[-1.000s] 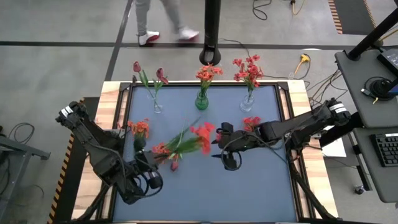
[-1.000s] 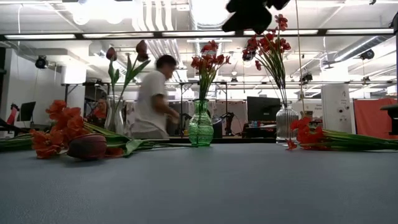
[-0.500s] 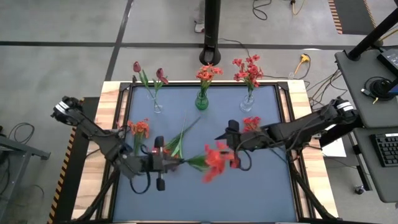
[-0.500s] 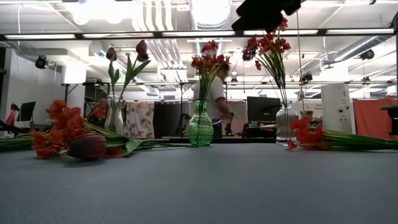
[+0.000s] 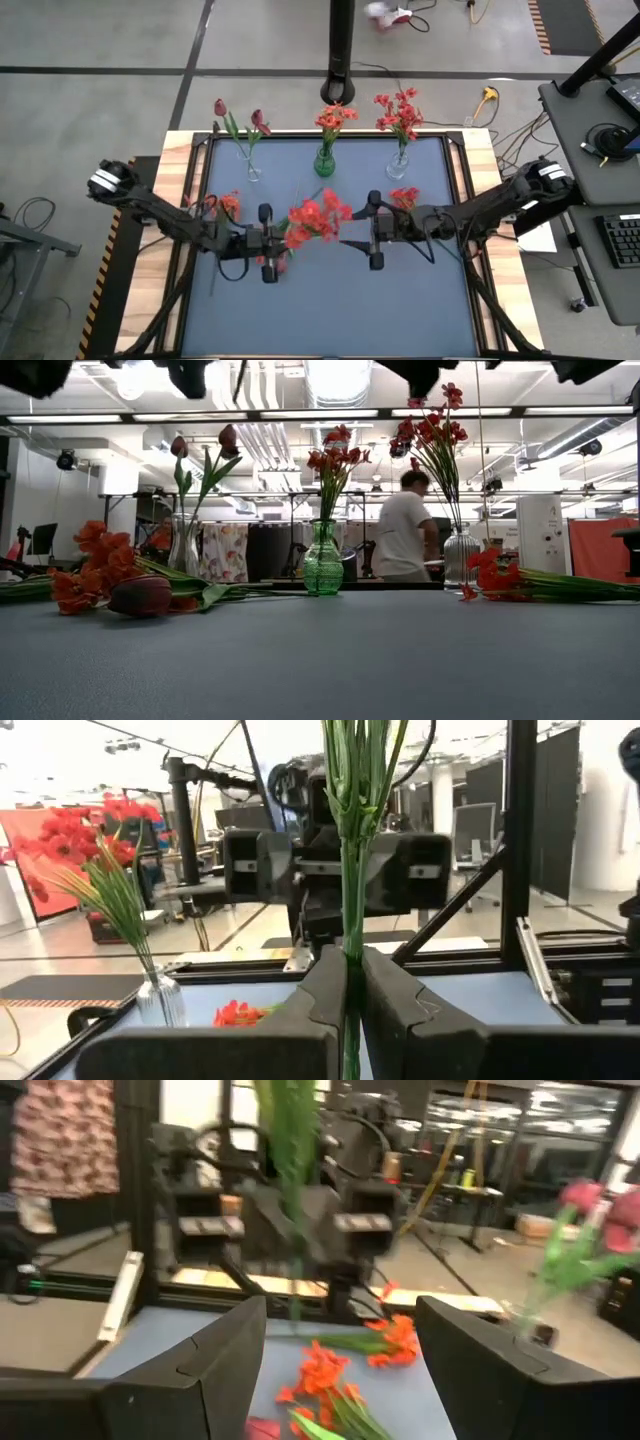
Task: Sort flowers into vase by color
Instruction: Put the left red flowers into the right transparent vase
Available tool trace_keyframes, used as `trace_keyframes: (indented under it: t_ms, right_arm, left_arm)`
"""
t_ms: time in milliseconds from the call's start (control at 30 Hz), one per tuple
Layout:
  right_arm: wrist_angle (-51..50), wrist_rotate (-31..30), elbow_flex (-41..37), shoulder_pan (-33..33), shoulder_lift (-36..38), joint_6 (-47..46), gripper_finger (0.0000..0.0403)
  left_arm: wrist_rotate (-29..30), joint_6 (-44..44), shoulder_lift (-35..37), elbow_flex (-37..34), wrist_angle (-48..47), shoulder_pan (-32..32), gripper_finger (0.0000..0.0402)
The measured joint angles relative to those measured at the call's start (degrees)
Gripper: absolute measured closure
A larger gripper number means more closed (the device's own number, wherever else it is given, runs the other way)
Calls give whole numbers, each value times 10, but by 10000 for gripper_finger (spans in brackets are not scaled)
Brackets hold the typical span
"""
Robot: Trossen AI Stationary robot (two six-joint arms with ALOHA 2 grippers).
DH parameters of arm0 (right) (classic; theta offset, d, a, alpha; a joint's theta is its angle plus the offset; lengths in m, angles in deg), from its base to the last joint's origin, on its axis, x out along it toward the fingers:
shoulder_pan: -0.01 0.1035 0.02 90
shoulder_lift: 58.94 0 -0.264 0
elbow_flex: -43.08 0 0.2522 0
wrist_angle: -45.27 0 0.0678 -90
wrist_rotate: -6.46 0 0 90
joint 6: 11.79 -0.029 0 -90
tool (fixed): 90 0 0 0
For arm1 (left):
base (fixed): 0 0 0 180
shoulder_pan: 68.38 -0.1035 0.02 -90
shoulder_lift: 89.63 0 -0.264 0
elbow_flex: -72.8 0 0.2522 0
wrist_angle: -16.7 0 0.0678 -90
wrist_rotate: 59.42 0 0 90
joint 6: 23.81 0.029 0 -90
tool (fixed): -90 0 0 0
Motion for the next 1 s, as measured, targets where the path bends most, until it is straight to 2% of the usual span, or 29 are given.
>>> trace_keyframes:
  t_ms: [333, 667, 833, 1000]
  right_arm:
    - [4, 11, 81, -6, -84, -24, 154]
    - [3, 13, 146, -9, -132, -14, 161]
    - [2, 13, 165, -9, -154, -8, 209]
    - [4, 10, 166, -10, -154, -8, 290]
  left_arm:
    - [-1, 5, -108, 12, 118, -31, 400]
    - [0, -5, -135, 24, 123, -36, 400]
    - [2, -12, -139, 23, 130, -36, 398]
    - [2, -13, -139, 21, 131, -36, 393]
